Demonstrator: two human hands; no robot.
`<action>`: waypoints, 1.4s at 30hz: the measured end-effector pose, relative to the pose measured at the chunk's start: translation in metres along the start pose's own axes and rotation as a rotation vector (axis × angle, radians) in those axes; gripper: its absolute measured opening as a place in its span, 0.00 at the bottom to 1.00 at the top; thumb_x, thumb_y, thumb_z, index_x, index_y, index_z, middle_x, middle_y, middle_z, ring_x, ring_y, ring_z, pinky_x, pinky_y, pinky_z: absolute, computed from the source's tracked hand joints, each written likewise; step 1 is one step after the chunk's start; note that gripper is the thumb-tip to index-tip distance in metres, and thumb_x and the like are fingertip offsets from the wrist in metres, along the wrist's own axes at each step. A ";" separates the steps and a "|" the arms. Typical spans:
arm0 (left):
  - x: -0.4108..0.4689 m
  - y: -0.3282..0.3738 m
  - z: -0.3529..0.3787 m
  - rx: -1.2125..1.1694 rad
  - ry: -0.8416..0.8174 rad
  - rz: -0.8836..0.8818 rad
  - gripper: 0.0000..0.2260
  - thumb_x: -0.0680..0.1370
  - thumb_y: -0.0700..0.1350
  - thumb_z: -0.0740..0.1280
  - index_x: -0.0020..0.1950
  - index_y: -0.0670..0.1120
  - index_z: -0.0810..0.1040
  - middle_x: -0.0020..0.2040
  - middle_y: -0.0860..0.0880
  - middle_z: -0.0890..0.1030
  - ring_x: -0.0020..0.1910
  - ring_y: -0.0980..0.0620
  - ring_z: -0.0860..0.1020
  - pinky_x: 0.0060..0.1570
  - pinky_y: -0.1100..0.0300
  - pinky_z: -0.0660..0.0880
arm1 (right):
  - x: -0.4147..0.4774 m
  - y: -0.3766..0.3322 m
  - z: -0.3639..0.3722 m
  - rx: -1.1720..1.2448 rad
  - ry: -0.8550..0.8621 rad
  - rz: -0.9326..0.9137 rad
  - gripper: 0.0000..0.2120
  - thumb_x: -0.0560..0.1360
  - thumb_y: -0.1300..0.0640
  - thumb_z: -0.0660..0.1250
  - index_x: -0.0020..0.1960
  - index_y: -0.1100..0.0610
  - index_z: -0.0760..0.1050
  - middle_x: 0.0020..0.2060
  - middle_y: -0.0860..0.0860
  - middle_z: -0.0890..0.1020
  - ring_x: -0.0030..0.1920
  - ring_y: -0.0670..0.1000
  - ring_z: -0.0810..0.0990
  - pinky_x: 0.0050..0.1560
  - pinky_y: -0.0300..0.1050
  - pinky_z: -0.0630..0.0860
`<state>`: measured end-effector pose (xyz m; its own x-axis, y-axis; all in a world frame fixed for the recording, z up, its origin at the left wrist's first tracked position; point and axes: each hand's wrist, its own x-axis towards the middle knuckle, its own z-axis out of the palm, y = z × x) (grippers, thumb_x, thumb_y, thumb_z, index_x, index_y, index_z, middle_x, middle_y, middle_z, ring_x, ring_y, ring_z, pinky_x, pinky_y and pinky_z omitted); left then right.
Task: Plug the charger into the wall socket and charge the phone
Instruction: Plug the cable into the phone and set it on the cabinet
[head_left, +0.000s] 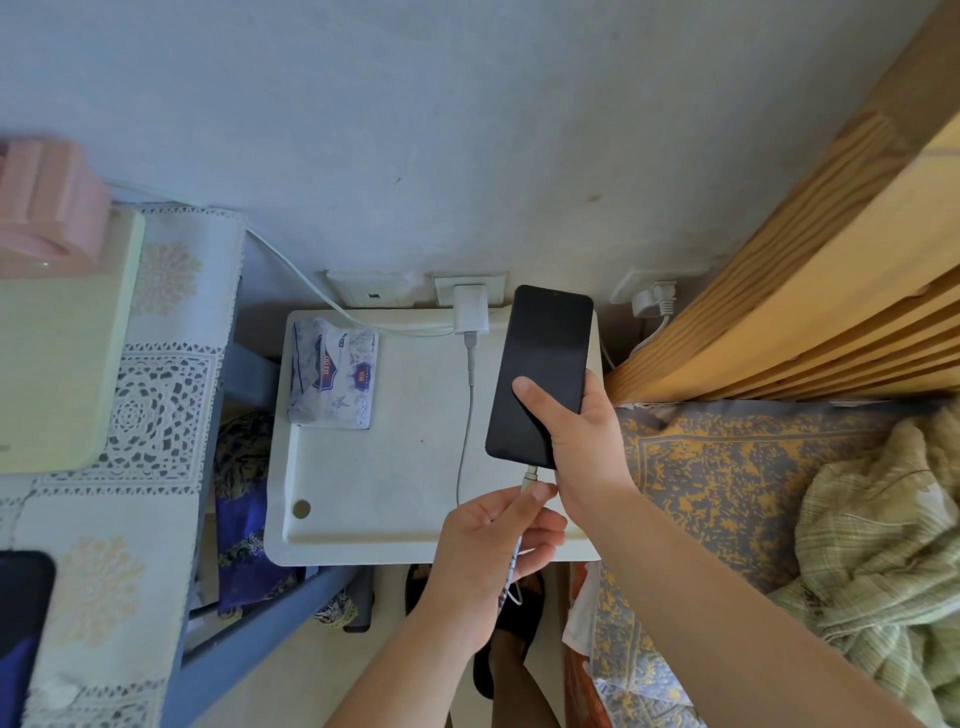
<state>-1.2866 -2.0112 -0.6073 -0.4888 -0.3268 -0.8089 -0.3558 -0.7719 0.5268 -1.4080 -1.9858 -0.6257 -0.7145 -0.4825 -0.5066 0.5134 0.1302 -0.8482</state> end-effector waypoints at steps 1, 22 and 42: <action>0.000 0.000 0.000 -0.003 0.000 0.000 0.06 0.73 0.47 0.72 0.43 0.46 0.87 0.34 0.45 0.85 0.34 0.50 0.83 0.42 0.54 0.84 | 0.000 0.000 0.000 0.003 -0.002 0.001 0.15 0.70 0.52 0.75 0.48 0.36 0.74 0.46 0.40 0.83 0.51 0.49 0.82 0.47 0.46 0.83; -0.001 0.010 -0.001 -0.079 -0.018 0.007 0.14 0.63 0.53 0.74 0.42 0.46 0.87 0.33 0.46 0.84 0.33 0.50 0.80 0.37 0.59 0.77 | 0.003 0.002 0.007 0.071 0.089 0.115 0.13 0.70 0.54 0.75 0.50 0.43 0.74 0.49 0.49 0.83 0.52 0.53 0.82 0.51 0.53 0.82; -0.004 0.011 -0.003 -0.054 0.024 -0.042 0.06 0.73 0.47 0.72 0.40 0.47 0.87 0.36 0.45 0.87 0.38 0.49 0.86 0.36 0.59 0.83 | 0.005 0.000 0.007 0.103 0.140 0.258 0.19 0.71 0.57 0.74 0.59 0.52 0.72 0.51 0.53 0.82 0.51 0.54 0.83 0.39 0.44 0.81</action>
<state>-1.2863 -2.0202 -0.5991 -0.4548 -0.3059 -0.8364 -0.3319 -0.8133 0.4779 -1.4083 -1.9940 -0.6274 -0.6091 -0.3202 -0.7256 0.7268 0.1407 -0.6723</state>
